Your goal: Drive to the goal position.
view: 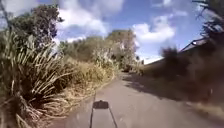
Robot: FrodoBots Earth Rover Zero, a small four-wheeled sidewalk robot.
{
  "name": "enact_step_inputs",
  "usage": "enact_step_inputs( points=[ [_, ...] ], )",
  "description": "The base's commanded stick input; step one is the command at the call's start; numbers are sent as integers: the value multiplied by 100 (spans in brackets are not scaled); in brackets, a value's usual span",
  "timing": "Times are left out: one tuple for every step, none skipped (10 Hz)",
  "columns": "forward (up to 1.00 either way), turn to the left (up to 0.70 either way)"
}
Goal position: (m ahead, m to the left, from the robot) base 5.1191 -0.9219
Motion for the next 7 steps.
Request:
enact_step_inputs(
  points=[
    [70,-1],
    [70,-1],
    [70,-1],
    [70,-1],
    [70,-1],
    [70,-1],
    [70,-1]
  ],
)
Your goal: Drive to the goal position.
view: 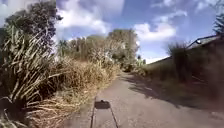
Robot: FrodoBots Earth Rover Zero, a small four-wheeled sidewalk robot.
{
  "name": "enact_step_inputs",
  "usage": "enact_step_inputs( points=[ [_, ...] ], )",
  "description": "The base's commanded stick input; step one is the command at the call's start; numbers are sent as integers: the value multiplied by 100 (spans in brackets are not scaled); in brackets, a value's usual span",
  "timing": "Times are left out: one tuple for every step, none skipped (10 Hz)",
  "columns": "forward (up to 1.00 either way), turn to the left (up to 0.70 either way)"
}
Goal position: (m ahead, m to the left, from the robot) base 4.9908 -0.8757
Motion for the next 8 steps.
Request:
enact_step_inputs(
  points=[
    [70,-1],
    [70,-1],
    [70,-1],
    [70,-1],
    [70,-3],
    [70,-28],
    [70,-36],
    [70,-36]
  ],
)
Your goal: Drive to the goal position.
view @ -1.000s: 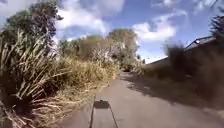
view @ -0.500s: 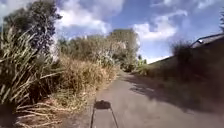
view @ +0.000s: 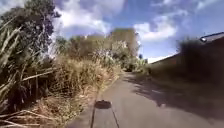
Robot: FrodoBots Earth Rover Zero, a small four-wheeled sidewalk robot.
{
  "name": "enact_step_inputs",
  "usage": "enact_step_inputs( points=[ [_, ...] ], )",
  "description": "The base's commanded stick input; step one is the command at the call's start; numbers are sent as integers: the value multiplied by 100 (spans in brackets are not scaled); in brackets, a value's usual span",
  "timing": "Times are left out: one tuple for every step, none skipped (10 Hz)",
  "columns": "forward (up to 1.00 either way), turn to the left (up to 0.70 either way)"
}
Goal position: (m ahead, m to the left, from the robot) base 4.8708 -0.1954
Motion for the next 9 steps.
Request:
enact_step_inputs(
  points=[
    [70,-36],
    [70,-36],
    [70,-36],
    [70,-36],
    [70,-36],
    [70,-36],
    [70,-36],
    [70,-36],
    [70,-36]
  ],
)
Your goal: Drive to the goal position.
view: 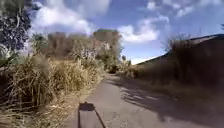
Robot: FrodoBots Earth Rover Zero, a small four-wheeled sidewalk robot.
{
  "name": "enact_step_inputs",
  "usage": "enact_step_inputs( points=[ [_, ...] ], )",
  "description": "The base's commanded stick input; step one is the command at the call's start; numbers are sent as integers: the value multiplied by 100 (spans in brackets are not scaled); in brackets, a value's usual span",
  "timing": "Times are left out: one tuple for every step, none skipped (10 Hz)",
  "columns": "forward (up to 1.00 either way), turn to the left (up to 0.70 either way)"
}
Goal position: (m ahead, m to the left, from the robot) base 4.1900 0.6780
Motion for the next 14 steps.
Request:
enact_step_inputs(
  points=[
    [70,-36],
    [70,-36],
    [70,-17],
    [70,-1],
    [70,-1],
    [70,-1],
    [70,-1],
    [70,-1],
    [70,34],
    [70,34],
    [70,34],
    [70,34],
    [70,34],
    [70,34]
  ],
)
